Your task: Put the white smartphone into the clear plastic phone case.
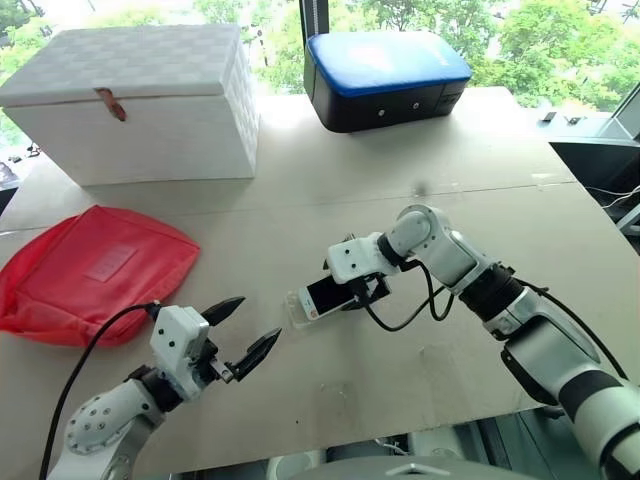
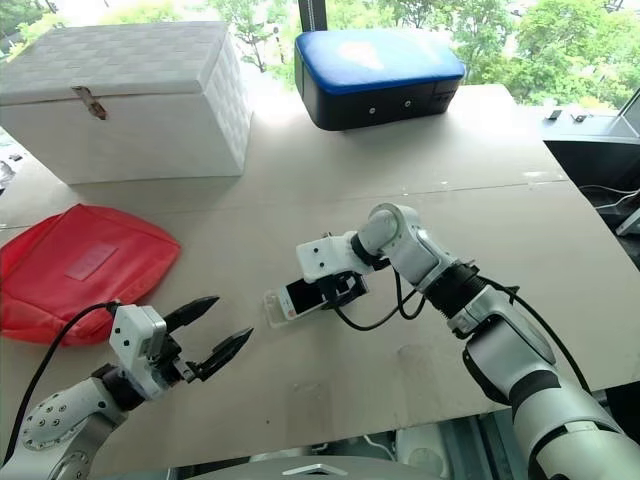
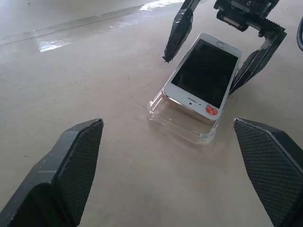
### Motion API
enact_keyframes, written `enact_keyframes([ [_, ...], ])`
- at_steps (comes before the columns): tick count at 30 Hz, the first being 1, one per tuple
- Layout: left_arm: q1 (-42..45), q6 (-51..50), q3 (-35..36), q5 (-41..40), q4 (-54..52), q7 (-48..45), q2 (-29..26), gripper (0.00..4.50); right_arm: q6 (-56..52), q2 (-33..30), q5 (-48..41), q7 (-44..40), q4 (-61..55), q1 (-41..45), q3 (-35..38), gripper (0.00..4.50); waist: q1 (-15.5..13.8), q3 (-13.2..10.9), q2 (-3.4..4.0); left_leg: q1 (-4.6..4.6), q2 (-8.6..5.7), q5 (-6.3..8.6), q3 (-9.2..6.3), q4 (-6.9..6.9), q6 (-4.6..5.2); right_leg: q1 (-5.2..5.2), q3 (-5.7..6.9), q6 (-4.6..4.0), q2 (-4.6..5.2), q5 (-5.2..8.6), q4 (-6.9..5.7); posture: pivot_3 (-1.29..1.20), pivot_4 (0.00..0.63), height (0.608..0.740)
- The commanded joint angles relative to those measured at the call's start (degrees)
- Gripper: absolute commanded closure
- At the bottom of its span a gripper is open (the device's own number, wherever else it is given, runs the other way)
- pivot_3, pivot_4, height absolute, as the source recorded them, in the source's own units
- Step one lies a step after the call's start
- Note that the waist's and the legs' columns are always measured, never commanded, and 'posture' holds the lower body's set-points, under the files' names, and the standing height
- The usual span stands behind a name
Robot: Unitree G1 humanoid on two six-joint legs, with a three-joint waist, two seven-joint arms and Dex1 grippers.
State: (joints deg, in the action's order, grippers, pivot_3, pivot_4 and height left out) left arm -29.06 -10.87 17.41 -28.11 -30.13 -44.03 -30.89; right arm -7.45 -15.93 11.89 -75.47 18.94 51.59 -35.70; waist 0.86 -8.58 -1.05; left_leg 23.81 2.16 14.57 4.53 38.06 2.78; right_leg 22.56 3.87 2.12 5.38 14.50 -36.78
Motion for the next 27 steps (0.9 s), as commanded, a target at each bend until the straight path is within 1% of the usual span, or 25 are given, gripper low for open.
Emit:
enact_keyframes([
  [1,0.4,0.9,-0.2,0.3,-0.9,-0.2,-0.2,0.0,-2.0,-1.4,-2.1,-1.9,-2.4,0.3,2.1,0.06,-0.1,0.0,0.01,0.01,0.0,0.0,0.0,0.0,0.0,0.0,0.0,0.0,0.01,0.0,0.0,0.0,0.15,0.734],
  [4,0.7,0.9,-0.2,0.4,-0.8,-0.3,-0.3,0.0,-4.4,-2.3,-4.6,-3.0,-4.9,0.9,3.9,0.06,0.0,0.0,-0.02,0.03,-0.01,0.0,0.0,0.0,0.01,0.02,0.0,0.0,0.03,0.0,0.02,0.0,0.15,0.734],
  [7,1.3,0.9,-0.4,0.5,-0.4,-0.4,-0.4,0.0,-6.4,-2.7,-6.5,-3.6,-6.1,1.1,5.0,0.9,0.1,0.0,-0.05,0.03,-0.01,0.0,-0.01,-0.02,0.01,0.03,0.0,0.01,0.02,0.0,0.02,0.0,0.15,0.734],
  [8,1.5,0.9,-0.5,0.5,-0.3,-0.4,-0.4,0.0,-6.7,-2.9,-6.8,-3.8,-6.4,1.0,5.1,1.29,0.1,0.0,-0.05,0.03,0.0,0.0,-0.01,-0.03,0.0,0.03,0.0,0.0,0.02,0.0,0.02,0.0,0.15,0.734],
  [9,1.7,0.8,-0.6,0.6,-0.2,-0.5,-0.4,0.0,-6.9,-3.1,-7.1,-3.8,-6.6,0.9,5.1,2.0,0.1,0.0,-0.05,0.03,0.0,0.0,-0.01,-0.03,0.01,0.04,0.0,0.0,0.02,0.0,0.02,0.0,0.15,0.734],
  [10,2.0,0.8,-0.6,0.6,0.0,-0.5,-0.5,0.0,-6.9,-3.3,-7.2,-3.8,-6.7,0.7,5.1,2.33,0.1,0.0,-0.04,0.03,0.0,0.01,-0.01,-0.03,0.0,0.04,0.0,0.0,0.02,0.0,0.02,0.0,0.15,0.734],
  [11,2.3,0.8,-0.7,0.7,0.1,-0.5,-0.5,0.0,-7.1,-3.3,-7.5,-3.7,-6.7,0.6,5.2,2.82,0.1,0.0,-0.04,0.03,0.0,0.01,-0.01,-0.03,0.01,0.04,0.0,0.0,0.02,0.0,0.02,0.0,0.15,0.734],
  [12,2.6,0.7,-0.8,0.8,0.3,-0.5,-0.5,0.0,-7.5,-3.3,-8.0,-3.5,-6.8,0.5,5.4,3.47,0.1,0.0,-0.04,0.03,0.0,0.01,-0.01,-0.03,0.01,0.04,0.0,0.0,0.02,0.0,0.02,0.0,0.15,0.734],
  [13,2.8,0.7,-0.8,0.8,0.4,-0.6,-0.5,0.0,-8.4,-3.1,-9.0,-3.6,-7.4,0.3,5.9,3.84,0.1,0.0,-0.05,0.03,0.0,0.01,0.0,-0.03,0.01,0.04,0.0,0.0,0.03,0.0,0.02,0.0,0.15,0.734],
  [14,2.9,0.8,-0.9,0.9,0.6,-0.6,-0.5,0.0,-9.9,-2.8,-10.3,-3.7,-8.1,0.1,6.6,4.32,0.1,0.0,-0.05,0.03,0.0,0.01,0.0,-0.03,0.01,0.04,0.0,0.0,0.03,0.0,0.02,0.0,0.15,0.734],
  [15,3.0,0.8,-0.9,1.0,0.7,-0.7,-0.5,0.0,-11.2,-2.2,-11.5,-3.4,-8.8,-0.1,7.3,4.43,0.1,0.0,-0.05,0.03,0.0,0.01,-0.01,-0.03,0.01,0.04,0.0,0.0,0.03,0.0,0.02,0.0,0.15,0.734],
  [17,3.1,1.0,-0.9,1.1,0.9,-0.8,-0.4,0.0,-13.2,-1.3,-12.7,-2.3,-9.5,-0.2,8.0,4.43,0.1,0.0,-0.08,0.04,0.0,0.01,-0.01,-0.03,0.01,0.04,0.0,0.0,0.05,0.0,0.02,0.0,0.15,0.734],
  [21,3.1,1.3,-1.0,1.2,1.2,-1.0,-0.4,0.0,-13.2,2.9,-11.1,5.3,-5.8,0.1,8.4,4.43,0.2,0.0,-0.06,0.04,0.0,0.04,-0.02,-0.05,-0.04,0.06,-0.01,-0.01,0.07,0.0,0.02,0.0,0.15,0.734],
  [23,3.1,1.3,-1.1,1.2,1.3,-1.0,-0.3,0.0,-12.8,4.3,-10.4,7.3,-4.3,0.3,8.0,4.43,0.3,0.0,-0.04,0.04,0.0,0.14,-0.02,-0.06,-0.23,0.08,-0.02,-0.02,0.08,0.0,0.01,0.0,0.15,0.734],
  [25,3.1,1.4,-1.1,1.3,1.3,-1.0,-0.3,0.0,-12.4,4.6,-9.9,7.0,-4.0,0.3,6.6,4.43,0.2,-0.1,0.0,0.05,0.0,0.14,-0.02,-0.06,-0.24,0.08,-0.01,-0.03,0.09,-0.01,0.01,0.0,0.15,0.734],
  [27,3.2,1.5,-1.2,1.3,1.3,-0.9,-0.3,0.0,-12.3,3.9,-9.7,4.4,-4.8,0.0,4.6,4.43,0.2,-0.1,0.02,0.06,-0.02,0.14,-0.01,-0.06,-0.23,0.08,-0.01,-0.02,0.13,-0.01,0.03,0.0,0.15,0.734],
])
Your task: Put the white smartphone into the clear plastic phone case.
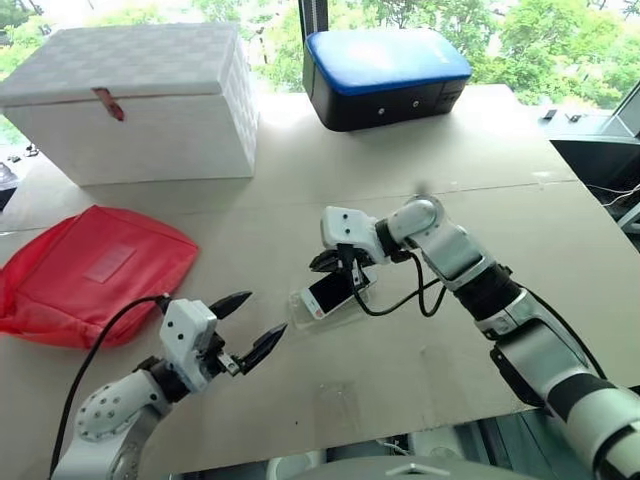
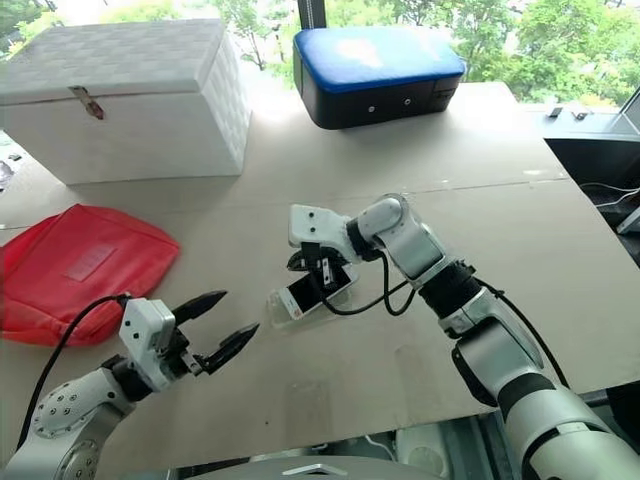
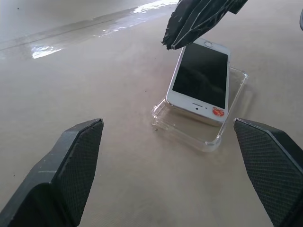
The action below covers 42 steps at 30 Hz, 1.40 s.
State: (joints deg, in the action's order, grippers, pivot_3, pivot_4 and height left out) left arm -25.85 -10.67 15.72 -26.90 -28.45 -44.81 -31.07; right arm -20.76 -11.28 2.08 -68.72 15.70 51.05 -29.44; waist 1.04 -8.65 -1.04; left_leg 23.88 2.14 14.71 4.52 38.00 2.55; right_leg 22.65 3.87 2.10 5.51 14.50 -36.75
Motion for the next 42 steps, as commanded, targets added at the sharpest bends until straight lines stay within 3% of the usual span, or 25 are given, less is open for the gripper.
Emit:
enact_keyframes([
  [1,-0.1,1.3,0.5,0.1,-0.4,-0.1,-0.1,0.0,0.5,-1.2,-0.2,-4.1,-2.5,0.1,-2.6,4.43,0.0,0.0,0.02,0.01,-0.01,-0.01,0.0,0.0,0.03,0.0,0.0,0.0,0.01,0.0,0.01,0.0,0.15,0.734],
  [8,-0.9,1.9,0.3,0.3,-0.6,0.2,0.4,0.0,3.2,-3.5,5.0,-4.6,2.1,-2.3,-8.6,4.43,0.1,0.0,0.06,0.0,-0.01,-0.13,-0.01,0.0,0.23,0.01,0.02,0.01,-0.03,0.0,-0.01,0.0,0.15,0.734],
  [14,-1.4,2.2,0.2,0.4,-0.7,0.4,0.8,0.0,2.9,-3.9,4.4,-5.4,2.9,-3.1,-8.0,4.43,0.0,0.1,0.0,-0.06,0.0,-0.1,-0.01,0.01,0.21,-0.03,0.01,0.0,-0.03,0.0,-0.03,0.0,0.15,0.734],
  [17,-1.3,2.1,-0.1,0.5,-0.8,0.5,0.9,0.0,2.0,-3.9,3.4,-5.1,2.0,-3.6,-6.6,4.43,-0.1,0.1,-0.01,-0.06,0.0,0.0,-0.02,0.02,0.06,-0.03,0.01,-0.01,-0.03,0.0,-0.03,0.0,0.15,0.734],
  [22,-1.2,2.0,-0.3,0.2,-1.1,-0.1,0.7,0.0,-1.8,-1.3,-3.2,0.2,-3.0,-3.4,3.0,4.43,0.0,0.0,-0.02,-0.04,0.0,-0.01,-0.02,0.02,0.02,-0.03,0.02,-0.02,-0.03,-0.01,-0.03,0.0,0.15,0.734],
  [28,-1.8,2.3,1.0,-0.4,-0.6,-1.6,-0.3,0.0,-3.7,-4.9,-3.7,4.6,-9.1,-1.3,8.7,4.43,-0.1,0.0,0.0,0.03,0.0,0.0,-0.02,-0.01,0.01,0.03,0.02,-0.02,-0.01,-0.01,0.01,0.0,0.15,0.734],
  [32,-1.7,2.6,1.0,-0.6,-0.4,-3.2,-1.4,0.0,2.4,-9.3,0.2,5.3,-4.9,-0.2,7.2,4.43,-0.1,0.0,0.0,0.03,-0.01,-0.01,-0.01,-0.07,0.05,0.04,0.04,-0.03,-0.01,-0.01,0.06,0.0,0.15,0.734],
  [42,-2.6,2.5,2.4,-0.8,-0.6,-4.0,-2.0,0.0,5.4,-14.3,2.7,0.2,-2.6,-3.8,3.4,4.43,-0.1,0.0,-0.08,0.03,0.0,-0.13,0.07,-0.18,0.24,0.06,0.02,0.01,-0.05,-0.03,0.1,0.0,0.15,0.734],
])
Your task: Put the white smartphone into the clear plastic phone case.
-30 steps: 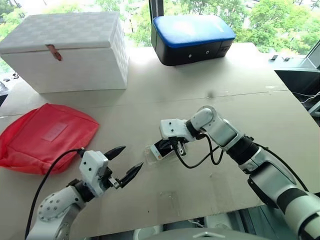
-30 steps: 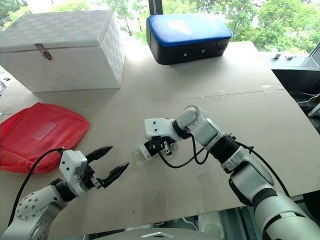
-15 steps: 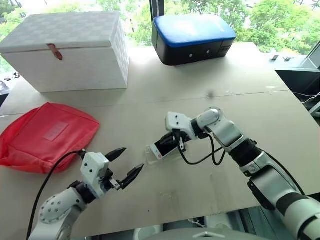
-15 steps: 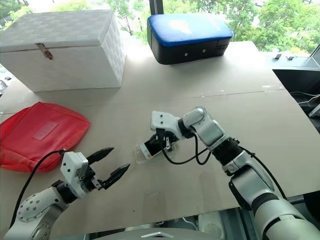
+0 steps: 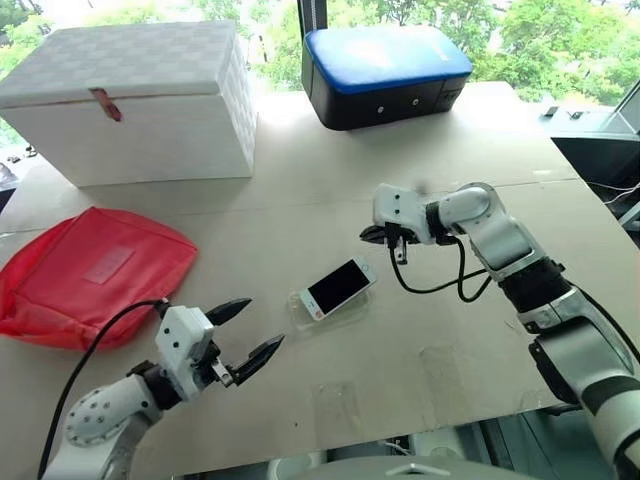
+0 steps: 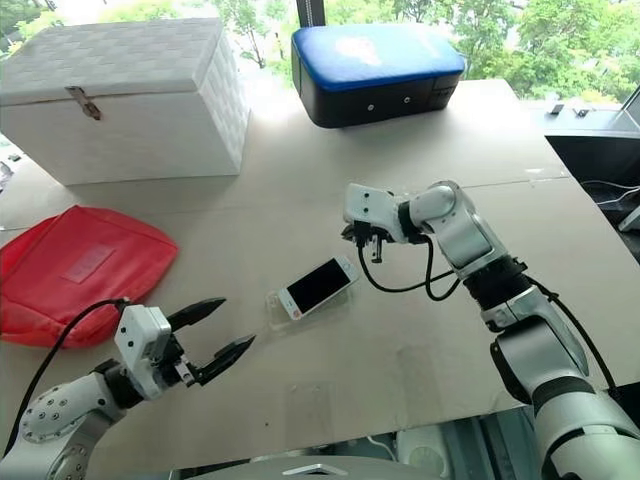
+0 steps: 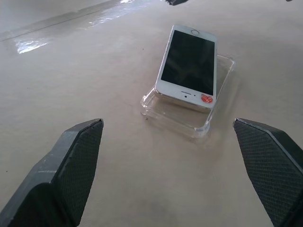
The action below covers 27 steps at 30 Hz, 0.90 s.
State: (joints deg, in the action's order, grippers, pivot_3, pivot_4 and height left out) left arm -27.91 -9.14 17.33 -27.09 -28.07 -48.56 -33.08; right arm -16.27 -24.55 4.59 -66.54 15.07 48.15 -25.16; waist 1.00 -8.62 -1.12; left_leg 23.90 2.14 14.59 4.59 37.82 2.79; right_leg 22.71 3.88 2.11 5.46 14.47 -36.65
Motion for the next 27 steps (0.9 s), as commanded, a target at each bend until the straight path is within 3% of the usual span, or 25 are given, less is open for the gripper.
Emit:
enact_keyframes([
  [1,-0.6,0.9,0.8,-0.7,-1.0,-0.2,0.0,0.0,0.0,-1.2,-0.3,-2.9,-2.9,-1.3,-1.1,4.43,0.0,0.0,0.0,0.0,0.0,0.0,0.02,0.0,0.0,-0.01,0.0,0.05,0.0,-0.03,0.03,0.0,0.15,0.734],
  [20,1.1,0.4,0.1,-0.4,-0.4,0.0,-0.1,0.0,-11.2,-6.1,-6.8,-11.1,-21.3,-9.8,-2.3,4.43,-0.2,0.0,-0.04,-0.01,0.01,0.01,-0.01,0.0,0.02,-0.02,0.01,0.09,-0.01,-0.05,0.03,0.0,0.15,0.734],
  [27,1.6,0.3,-0.1,-0.3,-0.2,-0.1,-0.1,0.0,-5.1,1.2,-6.6,-0.6,-12.2,-2.0,2.7,4.43,0.0,0.0,-0.02,-0.07,0.05,0.05,0.02,0.01,0.09,0.0,0.02,-0.02,-0.01,0.01,-0.02,0.0,0.15,0.734],
])
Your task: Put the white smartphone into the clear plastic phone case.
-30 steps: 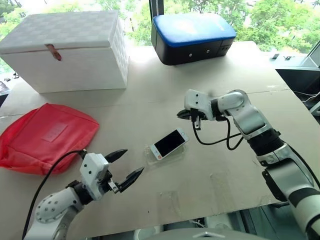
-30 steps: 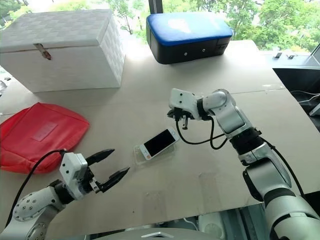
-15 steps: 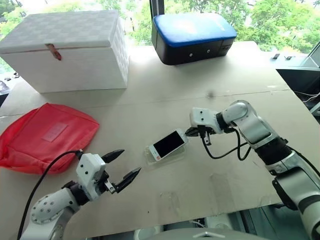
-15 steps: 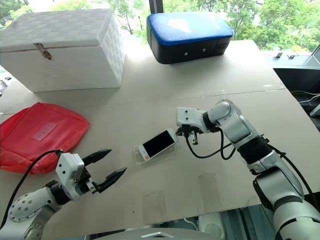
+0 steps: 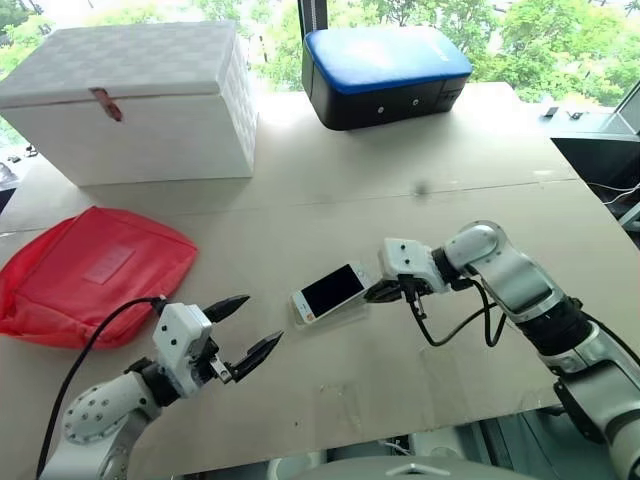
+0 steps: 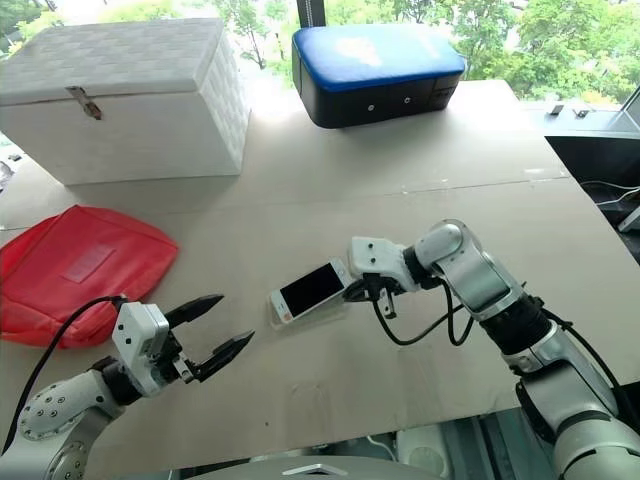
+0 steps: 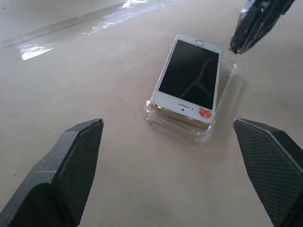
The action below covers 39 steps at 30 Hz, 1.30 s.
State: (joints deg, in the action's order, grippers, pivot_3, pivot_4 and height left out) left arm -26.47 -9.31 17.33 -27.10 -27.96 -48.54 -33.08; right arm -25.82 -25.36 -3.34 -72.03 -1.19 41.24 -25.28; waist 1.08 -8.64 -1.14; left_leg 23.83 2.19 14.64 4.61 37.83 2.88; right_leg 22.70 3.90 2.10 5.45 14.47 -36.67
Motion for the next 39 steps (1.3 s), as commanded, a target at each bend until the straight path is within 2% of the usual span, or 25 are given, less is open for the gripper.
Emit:
enact_keyframes([
  [1,0.2,0.4,-0.1,-0.3,-0.3,-0.1,-0.1,0.0,6.6,2.6,2.7,5.6,7.2,6.5,1.9,4.43,-0.1,0.0,-0.02,-0.01,0.0,-0.01,-0.01,0.0,-0.01,0.0,0.03,-0.01,0.0,0.0,-0.03,0.0,0.15,0.734],
  [5,1.2,0.3,-0.4,-0.3,0.2,-0.5,-0.5,0.0,17.3,5.5,6.8,6.3,20.6,12.5,-1.1,4.43,-0.3,0.0,-0.07,-0.01,-0.04,-0.08,0.0,0.02,-0.13,-0.02,0.07,0.07,-0.19,-0.04,-0.05,0.0,0.15,0.734],
  [10,2.0,0.3,0.4,-0.6,0.9,-0.8,-1.2,0.0,31.2,10.1,9.3,2.7,38.2,19.9,-3.2,4.43,0.0,0.0,-0.08,0.01,-0.03,-0.09,0.19,0.02,-0.12,-0.01,-0.05,0.16,-0.33,-0.09,-0.05,0.0,0.15,0.734],
  [15,0.4,0.9,0.6,-0.3,0.3,-0.6,-0.5,0.0,41.9,11.9,11.7,-0.8,49.2,23.7,-4.3,4.43,0.0,0.0,-0.07,0.01,0.0,-0.09,0.23,0.02,-0.13,-0.01,-0.07,0.17,-0.37,-0.08,-0.03,0.0,0.15,0.734],
  [20,-1.5,1.9,0.6,-0.1,-0.3,0.2,0.6,0.0,42.4,10.5,8.5,-11.6,46.3,22.1,-3.1,4.43,0.0,0.0,-0.05,0.01,0.01,-0.09,0.21,0.02,-0.13,-0.02,-0.07,0.18,-0.36,-0.09,-0.04,0.0,0.15,0.734],
  [27,-1.3,2.3,-0.5,0.3,-0.2,0.7,1.2,0.0,39.8,7.7,6.3,-17.5,39.8,20.0,-2.9,4.43,0.0,0.0,-0.06,-0.04,0.02,-0.1,0.17,0.02,-0.14,-0.01,-0.04,0.17,-0.31,-0.09,-0.09,0.0,0.15,0.734],
  [29,-0.5,2.1,-0.9,0.4,0.2,0.7,1.2,0.0,39.2,7.2,6.0,-17.1,38.0,19.3,-2.9,4.43,0.0,0.0,-0.06,-0.05,0.03,-0.1,0.16,0.02,-0.15,-0.01,-0.04,0.17,-0.31,-0.09,-0.1,0.0,0.15,0.734],
  [32,0.2,2.0,-1.2,0.4,0.5,0.8,1.0,0.0,39.7,7.8,7.0,-12.0,38.3,19.5,-1.9,4.43,0.0,0.0,-0.07,-0.05,0.03,-0.1,0.16,0.02,-0.15,-0.01,-0.04,0.16,-0.3,-0.09,-0.1,0.0,0.15,0.734],
  [39,0.9,1.9,-1.4,0.3,0.9,0.6,0.6,0.0,45.1,10.7,11.5,-4.5,48.9,24.0,-2.4,4.43,0.1,0.0,-0.07,-0.04,0.02,-0.1,0.2,0.02,-0.15,-0.01,-0.06,0.16,-0.31,-0.09,-0.1,0.0,0.15,0.734],
])
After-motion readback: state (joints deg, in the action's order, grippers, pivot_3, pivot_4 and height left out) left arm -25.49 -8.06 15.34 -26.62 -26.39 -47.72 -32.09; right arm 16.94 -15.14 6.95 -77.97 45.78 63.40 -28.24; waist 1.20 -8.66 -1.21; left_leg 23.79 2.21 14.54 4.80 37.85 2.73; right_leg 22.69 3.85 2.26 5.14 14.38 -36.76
